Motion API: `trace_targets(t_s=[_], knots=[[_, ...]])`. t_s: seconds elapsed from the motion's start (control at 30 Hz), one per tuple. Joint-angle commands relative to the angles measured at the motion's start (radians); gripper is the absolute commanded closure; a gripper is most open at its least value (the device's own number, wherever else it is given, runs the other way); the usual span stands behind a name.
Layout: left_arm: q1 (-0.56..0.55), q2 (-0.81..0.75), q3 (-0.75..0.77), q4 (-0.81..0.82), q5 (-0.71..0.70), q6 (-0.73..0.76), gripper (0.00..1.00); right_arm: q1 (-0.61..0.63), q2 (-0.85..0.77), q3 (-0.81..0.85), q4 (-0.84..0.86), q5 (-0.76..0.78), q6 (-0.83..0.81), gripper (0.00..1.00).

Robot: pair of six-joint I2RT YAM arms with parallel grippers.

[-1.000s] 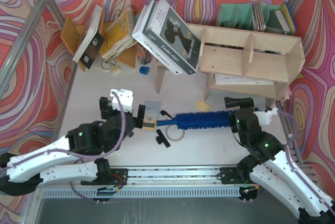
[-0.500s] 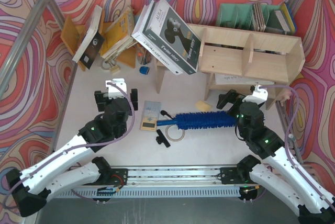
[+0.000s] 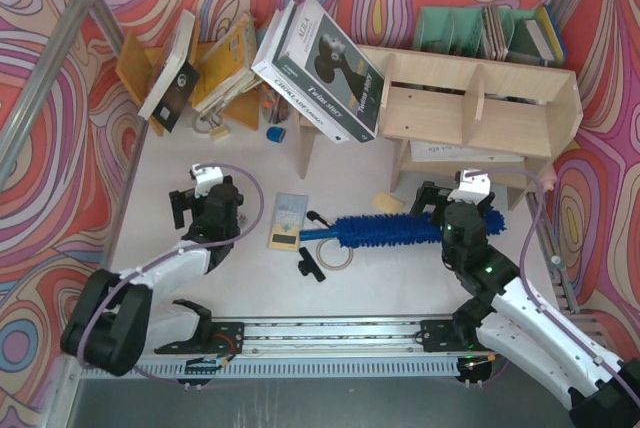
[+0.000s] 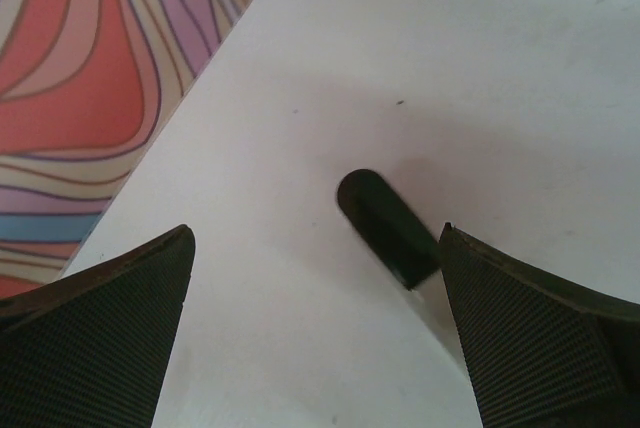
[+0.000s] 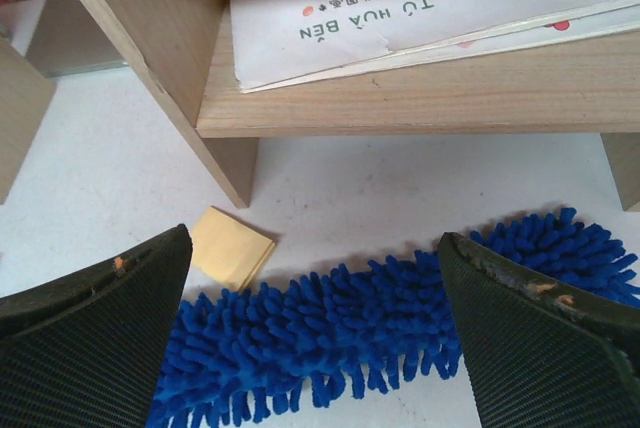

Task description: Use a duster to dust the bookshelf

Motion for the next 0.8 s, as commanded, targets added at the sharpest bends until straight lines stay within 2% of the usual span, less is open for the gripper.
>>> trace_targets(t_s=[0.0, 0.13, 0.23, 0.33, 0.4, 0.5, 0.77], knots=[[0.118, 0.078, -0.091, 0.351, 0.108, 0.029, 0.02, -0.005, 0.036, -0.035, 0.125, 0.07, -0.049, 0.01], [0.205, 0.172, -0.17, 0.592, 0.214, 0.072, 0.02, -0.004, 0.068, -0.081, 0.219, 0.095, -0.083, 0.01], [0.251, 0.214, -0.162, 0.625, 0.381, 0.089, 0.02, -0.005, 0.107, -0.116, 0.311, 0.13, -0.131, 0.01], [0.314, 0.345, -0.155, 0.74, 0.49, 0.07, 0.02, -0.006, 0.164, -0.15, 0.427, 0.165, -0.189, 0.01], [0.364, 0.39, -0.122, 0.705, 0.56, 0.034, 0.02, -0.015, 0.197, -0.175, 0.516, 0.173, -0.233, 0.01], [0.403, 0.368, -0.069, 0.553, 0.648, 0.004, 0.02, -0.05, 0.235, -0.201, 0.598, 0.159, -0.252, 0.01], [0.422, 0.369, -0.065, 0.548, 0.657, -0.018, 0.02, -0.24, 0.378, -0.218, 0.75, 0.037, -0.213, 0.01]])
